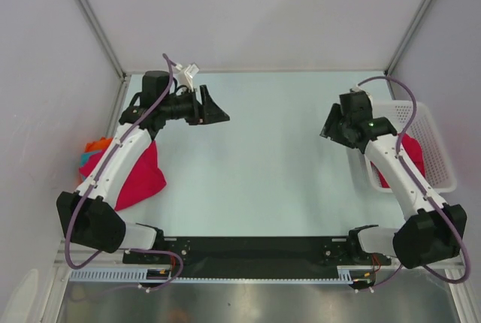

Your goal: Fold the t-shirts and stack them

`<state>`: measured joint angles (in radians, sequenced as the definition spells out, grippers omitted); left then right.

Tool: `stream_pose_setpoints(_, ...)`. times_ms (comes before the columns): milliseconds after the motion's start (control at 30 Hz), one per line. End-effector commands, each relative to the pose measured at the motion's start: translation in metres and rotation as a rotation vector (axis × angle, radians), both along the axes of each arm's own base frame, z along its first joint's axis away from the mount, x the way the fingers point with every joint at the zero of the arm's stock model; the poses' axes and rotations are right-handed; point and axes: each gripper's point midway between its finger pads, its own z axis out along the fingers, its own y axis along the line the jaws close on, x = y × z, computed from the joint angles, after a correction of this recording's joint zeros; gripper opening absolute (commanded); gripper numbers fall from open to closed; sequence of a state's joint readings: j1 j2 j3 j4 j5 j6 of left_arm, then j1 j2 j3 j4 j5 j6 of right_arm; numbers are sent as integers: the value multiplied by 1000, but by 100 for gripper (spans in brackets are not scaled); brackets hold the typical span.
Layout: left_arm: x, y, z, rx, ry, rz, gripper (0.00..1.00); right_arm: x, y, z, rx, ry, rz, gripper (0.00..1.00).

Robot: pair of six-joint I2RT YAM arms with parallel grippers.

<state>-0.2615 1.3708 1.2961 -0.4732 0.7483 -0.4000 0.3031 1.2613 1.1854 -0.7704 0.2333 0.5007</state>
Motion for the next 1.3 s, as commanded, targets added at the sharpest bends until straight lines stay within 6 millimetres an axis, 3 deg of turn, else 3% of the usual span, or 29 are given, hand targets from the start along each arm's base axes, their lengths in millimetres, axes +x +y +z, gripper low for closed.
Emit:
stream_pose_setpoints(0, -6, 21, 14, -33, -67, 9, 70, 23, -19, -20, 284, 6, -76, 60)
stream_pose_setpoints(67, -8, 27, 11, -42, -57, 9, 70, 28, -27, -37, 339, 38, -112, 59)
stream_pose_setpoints(100, -6, 33, 10, -42, -62, 20, 70, 31, -45, -43, 344, 41, -167, 59)
stream_pose_setpoints(300, -6, 44, 9, -50, -66, 25, 71, 38, -94, -80, 324, 148, -351, 57)
stream_pose_setpoints(500, 0, 48, 7, -63, -59, 24, 70, 41, -131, -66, 324, 80, -501, 57)
stream_pose_setpoints(767, 6, 55, 13, -77, -74, 23, 70, 26, -196, -19, 281, -113, -715, 57)
stream_pose_setpoints(867, 7, 54, 13, -85, -69, 14, 70, 22, -202, -22, 300, -102, -745, 58)
stream_pose_setpoints(1100, 5, 58, 8, -92, -67, 9, 71, 7, -207, -58, 286, 1, -807, 59)
stream_pose_setpoints(1267, 3, 64, 5, -98, -62, 14, 70, 1, -209, -73, 267, 32, -826, 59)
